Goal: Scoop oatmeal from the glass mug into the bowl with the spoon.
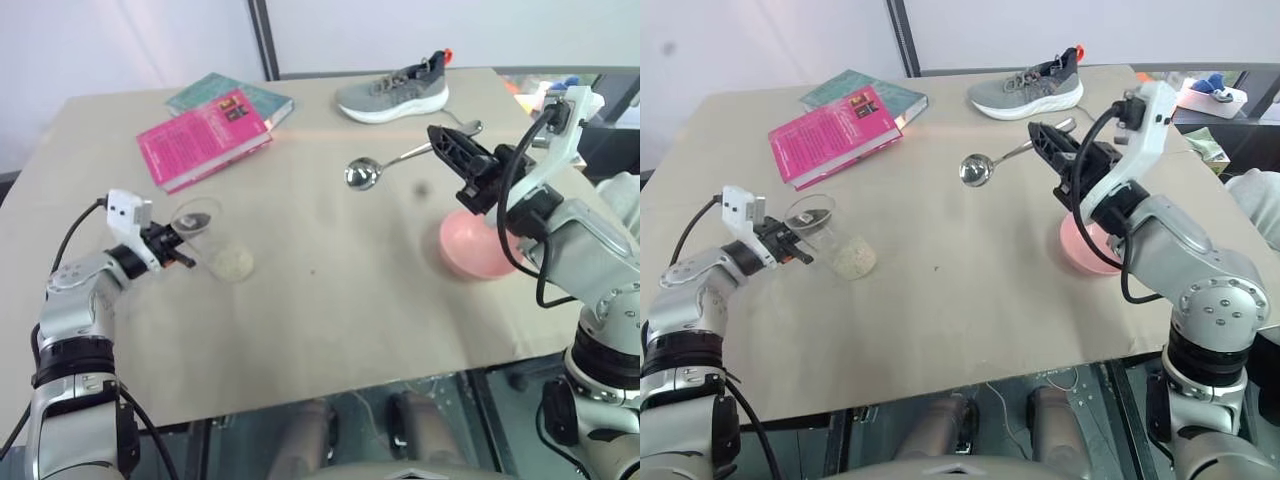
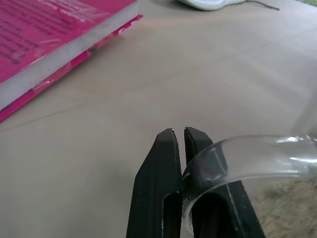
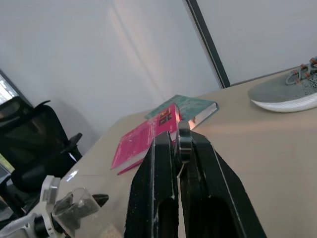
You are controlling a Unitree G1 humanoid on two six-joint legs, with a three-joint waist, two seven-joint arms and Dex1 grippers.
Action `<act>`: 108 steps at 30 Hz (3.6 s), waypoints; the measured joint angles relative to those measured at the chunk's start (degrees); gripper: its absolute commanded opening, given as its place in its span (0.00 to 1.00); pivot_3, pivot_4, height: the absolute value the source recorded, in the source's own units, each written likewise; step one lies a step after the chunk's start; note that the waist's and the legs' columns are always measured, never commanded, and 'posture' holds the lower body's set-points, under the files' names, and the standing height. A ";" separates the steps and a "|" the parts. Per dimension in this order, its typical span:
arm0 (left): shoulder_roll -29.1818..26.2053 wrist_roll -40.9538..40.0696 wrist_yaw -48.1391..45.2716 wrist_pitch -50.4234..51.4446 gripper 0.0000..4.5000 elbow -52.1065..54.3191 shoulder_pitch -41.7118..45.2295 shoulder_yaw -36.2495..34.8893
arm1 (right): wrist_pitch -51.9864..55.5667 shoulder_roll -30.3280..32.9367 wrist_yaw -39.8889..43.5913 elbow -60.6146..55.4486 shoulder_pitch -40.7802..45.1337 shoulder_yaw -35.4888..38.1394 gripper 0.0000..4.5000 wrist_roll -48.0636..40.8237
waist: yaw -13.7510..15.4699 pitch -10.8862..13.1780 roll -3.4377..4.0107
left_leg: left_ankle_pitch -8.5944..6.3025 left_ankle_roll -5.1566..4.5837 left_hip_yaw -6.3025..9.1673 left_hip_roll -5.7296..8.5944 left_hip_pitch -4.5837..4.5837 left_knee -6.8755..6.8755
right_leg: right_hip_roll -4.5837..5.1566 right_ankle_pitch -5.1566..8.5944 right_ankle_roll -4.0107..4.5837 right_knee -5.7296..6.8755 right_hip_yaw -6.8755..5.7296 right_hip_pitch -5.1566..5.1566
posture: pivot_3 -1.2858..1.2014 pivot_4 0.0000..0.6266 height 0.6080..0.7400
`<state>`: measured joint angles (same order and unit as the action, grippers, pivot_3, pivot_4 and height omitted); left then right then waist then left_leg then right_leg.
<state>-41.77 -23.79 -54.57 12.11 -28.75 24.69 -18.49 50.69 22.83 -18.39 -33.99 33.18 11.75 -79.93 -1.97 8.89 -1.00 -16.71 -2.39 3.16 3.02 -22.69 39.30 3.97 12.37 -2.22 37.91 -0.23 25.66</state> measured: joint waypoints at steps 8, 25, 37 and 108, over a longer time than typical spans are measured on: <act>3.34 -0.50 6.36 2.96 0.01 11.43 2.83 1.08 | -1.43 1.56 6.73 7.16 5.50 -2.57 0.00 7.48 | 0.21 -0.01 -0.03 | 0.00 0.00 0.05 -0.01 -0.06 0.04 | -0.01 0.00 0.00 -0.02 -0.04 0.01 | 0.52 0.24 1.00; 13.63 13.54 15.48 -7.86 0.01 2.97 22.12 14.76 | -2.22 2.97 13.88 6.33 10.15 -10.18 0.00 25.70 | 0.22 0.00 -0.03 | 0.01 0.00 -0.08 0.04 -0.08 0.06 | -0.04 -0.01 -0.01 -0.04 -0.12 0.03 | 0.52 0.24 1.00; 17.90 20.34 19.76 -18.74 0.01 -4.72 25.72 18.57 | -2.21 3.82 19.87 6.26 11.01 -14.92 0.00 39.01 | 0.12 0.00 -0.04 | 0.01 0.00 -0.09 0.04 -0.08 0.07 | -0.04 0.00 -0.01 -0.04 -0.11 0.04 | 0.52 0.24 1.00; 27.18 30.18 26.28 -29.94 0.01 -21.13 35.36 24.75 | 13.25 -13.64 26.37 14.92 11.65 -4.38 0.00 51.17 | -0.02 0.00 -0.03 | 0.01 0.01 -0.01 0.12 -0.11 0.15 | -0.24 -0.01 -0.01 0.03 -0.16 0.06 | 0.52 0.24 1.00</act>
<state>-14.60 6.39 -28.28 -17.83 -49.87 60.06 6.27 63.95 9.19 7.98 -19.06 44.82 7.36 -28.76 -1.99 8.89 -1.04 -16.70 -2.38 3.14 3.14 -22.80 39.45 3.73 12.37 -2.23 37.94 -0.39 25.71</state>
